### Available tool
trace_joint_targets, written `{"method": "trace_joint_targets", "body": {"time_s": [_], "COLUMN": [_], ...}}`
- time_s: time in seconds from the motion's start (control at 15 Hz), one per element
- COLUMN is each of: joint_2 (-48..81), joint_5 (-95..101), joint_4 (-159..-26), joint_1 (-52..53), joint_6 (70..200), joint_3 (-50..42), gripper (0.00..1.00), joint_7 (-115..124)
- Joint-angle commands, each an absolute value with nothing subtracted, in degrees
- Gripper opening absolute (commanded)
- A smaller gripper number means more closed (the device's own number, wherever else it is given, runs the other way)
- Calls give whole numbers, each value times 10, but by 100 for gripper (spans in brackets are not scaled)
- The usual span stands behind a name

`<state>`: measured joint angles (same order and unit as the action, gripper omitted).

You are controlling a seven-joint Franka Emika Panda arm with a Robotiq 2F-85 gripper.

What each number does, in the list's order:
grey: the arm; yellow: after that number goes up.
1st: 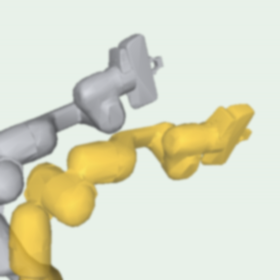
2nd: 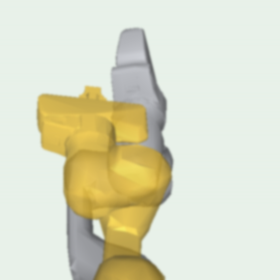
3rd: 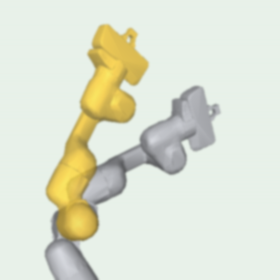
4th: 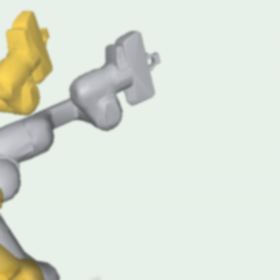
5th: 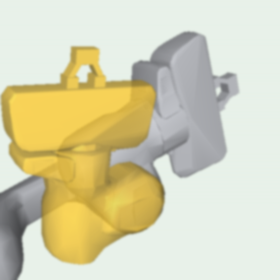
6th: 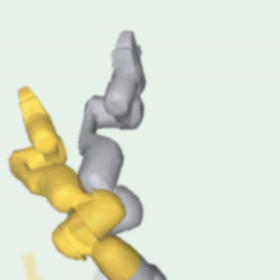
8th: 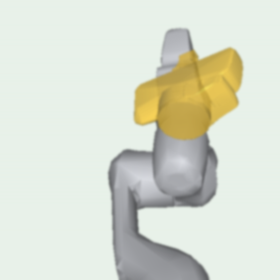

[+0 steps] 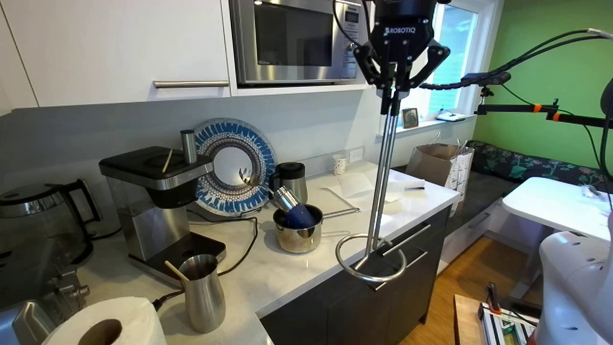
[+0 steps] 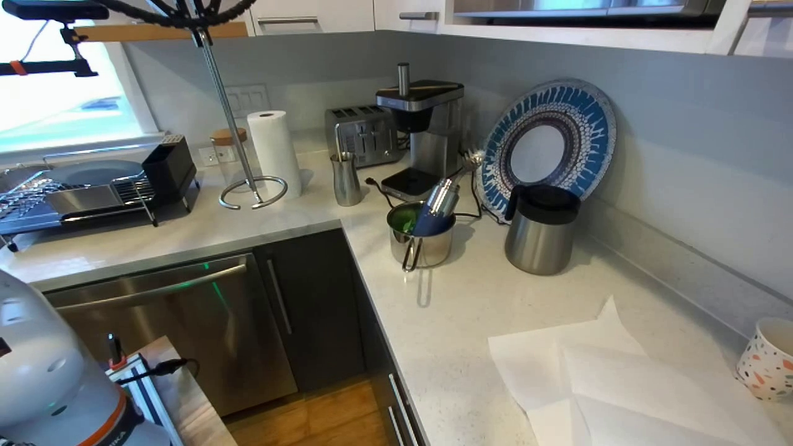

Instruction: Move the tissue paper stand next to the tissue

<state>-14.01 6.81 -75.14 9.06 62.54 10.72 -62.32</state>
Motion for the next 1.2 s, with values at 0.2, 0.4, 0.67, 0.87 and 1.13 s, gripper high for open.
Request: {"method": "trace_joint_targets", "body": {"time_s": [0.2,0.4,0.67,0.87,1.13], "joint_2": [-16,-20,3,3,29], "joint_5": [3,10,9,9,17], "joint_4": [-637,-670,-652,-646,-635], "joint_1": [119,114,117,117,124], "joint_6": [636,648,653,653,684], "joint_3": [127,132,136,136,143], "gripper": [3,12,12,12,3], "joint_7": [-491,-492,-477,-476,-461]}}
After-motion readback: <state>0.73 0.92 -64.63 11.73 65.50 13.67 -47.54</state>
